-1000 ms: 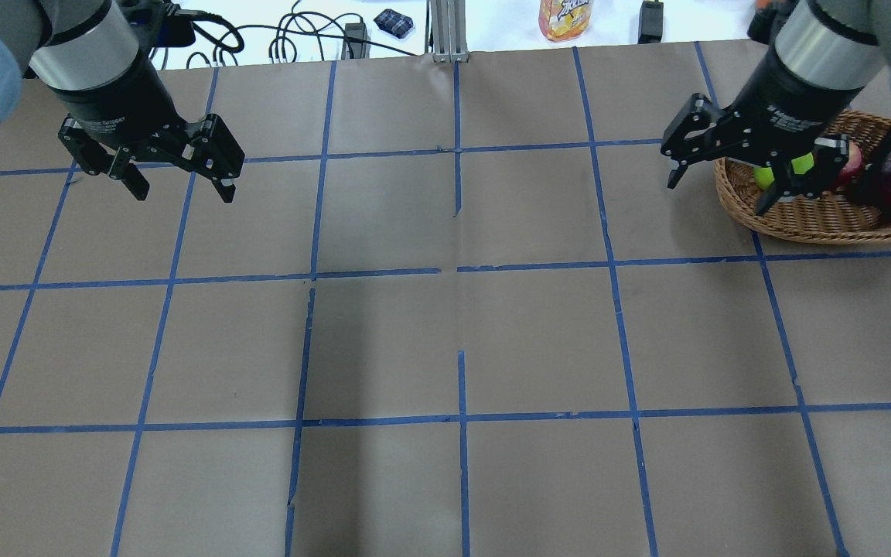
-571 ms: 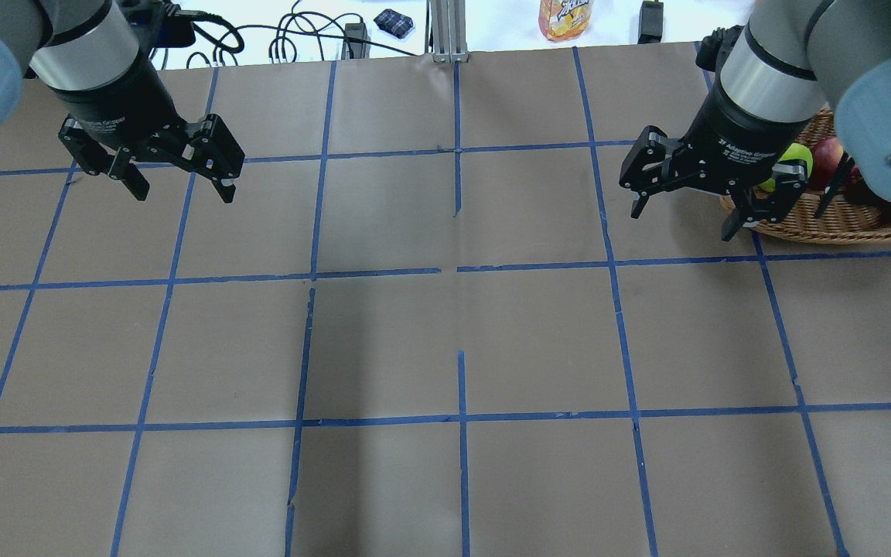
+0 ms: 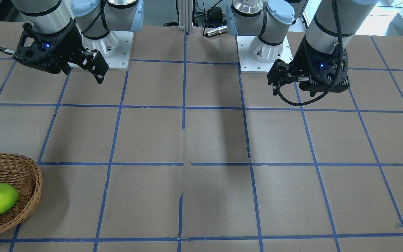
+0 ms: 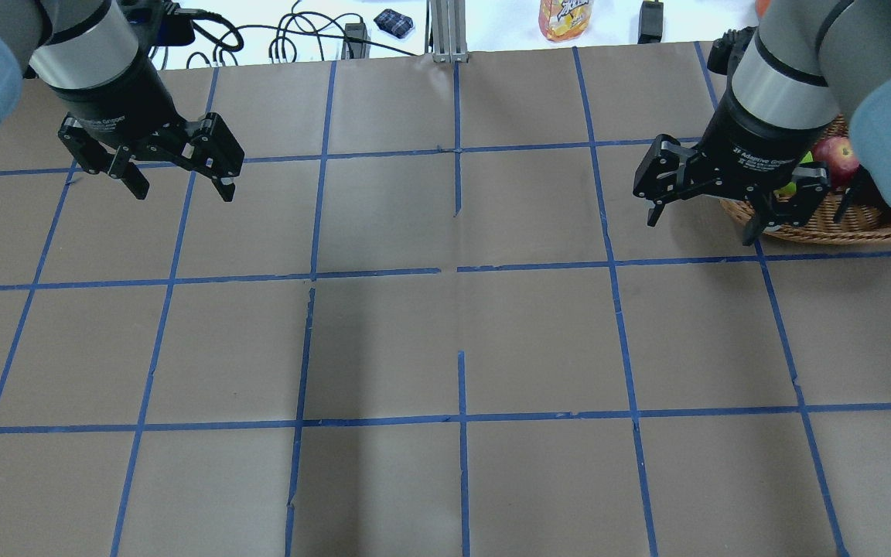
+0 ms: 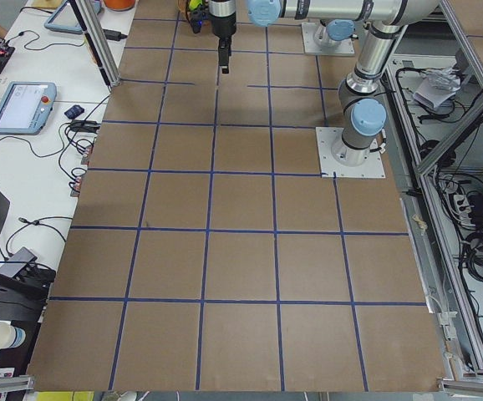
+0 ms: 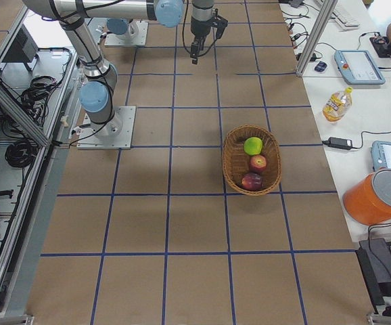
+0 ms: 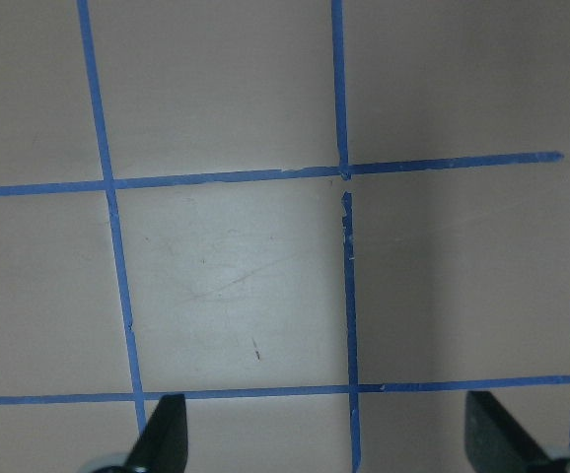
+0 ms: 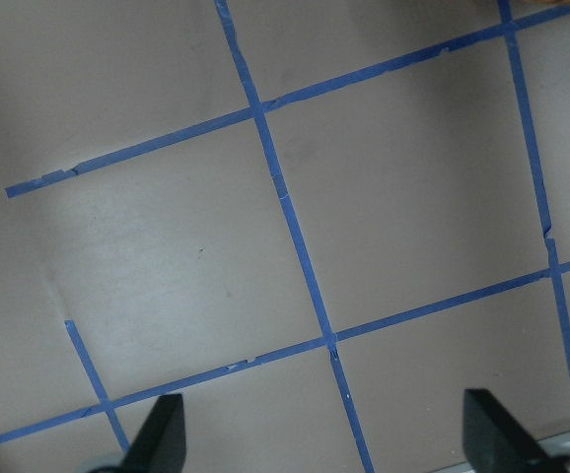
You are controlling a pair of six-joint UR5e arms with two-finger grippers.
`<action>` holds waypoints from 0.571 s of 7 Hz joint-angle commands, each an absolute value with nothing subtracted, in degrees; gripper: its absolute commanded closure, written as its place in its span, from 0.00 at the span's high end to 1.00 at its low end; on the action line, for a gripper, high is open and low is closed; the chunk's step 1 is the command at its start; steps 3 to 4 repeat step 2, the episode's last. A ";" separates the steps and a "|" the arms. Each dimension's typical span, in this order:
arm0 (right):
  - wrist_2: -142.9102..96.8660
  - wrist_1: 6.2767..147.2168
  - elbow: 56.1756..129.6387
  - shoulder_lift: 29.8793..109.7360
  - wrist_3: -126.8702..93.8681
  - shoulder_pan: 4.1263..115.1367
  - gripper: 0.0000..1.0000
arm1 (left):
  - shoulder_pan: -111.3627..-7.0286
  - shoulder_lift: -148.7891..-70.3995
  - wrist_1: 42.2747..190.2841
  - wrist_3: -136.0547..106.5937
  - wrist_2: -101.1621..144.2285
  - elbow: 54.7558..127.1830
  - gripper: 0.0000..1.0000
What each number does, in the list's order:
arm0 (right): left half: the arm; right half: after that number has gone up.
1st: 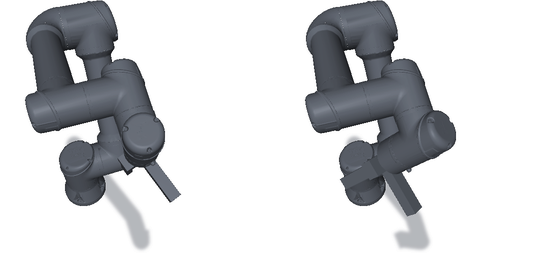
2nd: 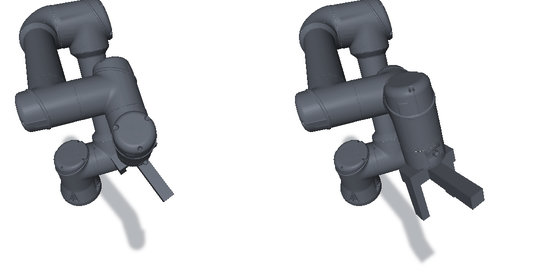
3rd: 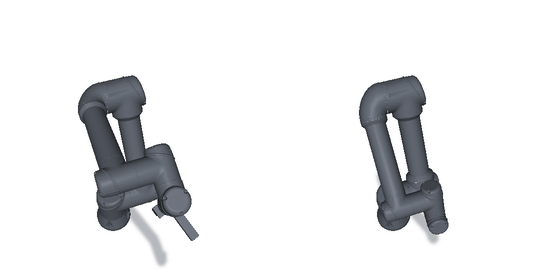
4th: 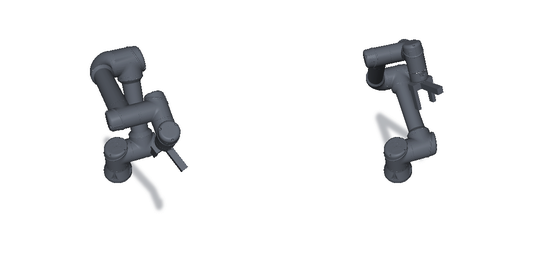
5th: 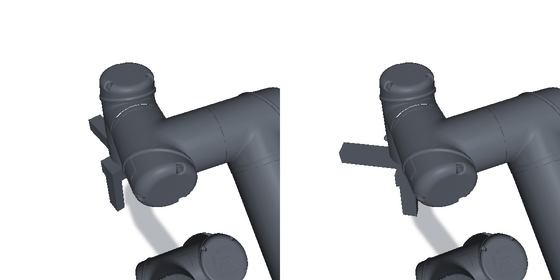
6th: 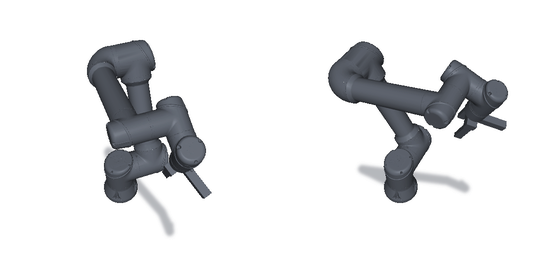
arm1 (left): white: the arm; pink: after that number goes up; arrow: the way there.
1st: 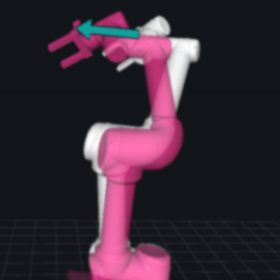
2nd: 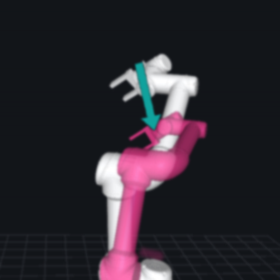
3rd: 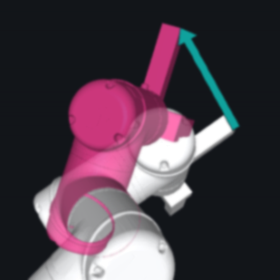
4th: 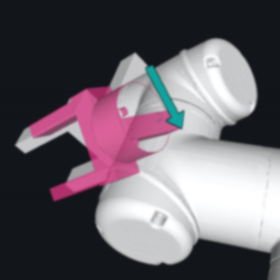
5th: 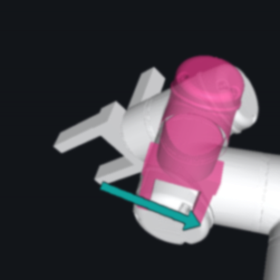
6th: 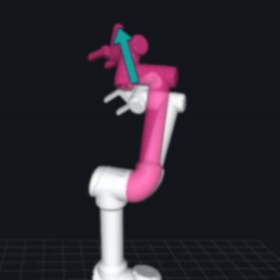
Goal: Put all apples into basket
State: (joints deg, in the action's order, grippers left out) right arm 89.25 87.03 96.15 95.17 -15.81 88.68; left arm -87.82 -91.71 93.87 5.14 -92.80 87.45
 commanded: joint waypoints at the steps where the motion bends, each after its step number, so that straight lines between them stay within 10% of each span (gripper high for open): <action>1: 88.42 85.52 95.89 94.92 -15.82 88.68 1.00 | -87.89 -91.67 93.87 5.19 -92.81 87.45 1.00; 4: 88.33 85.52 95.80 94.92 -15.82 88.68 1.00 | -87.89 -91.67 93.87 5.27 -92.81 87.45 1.00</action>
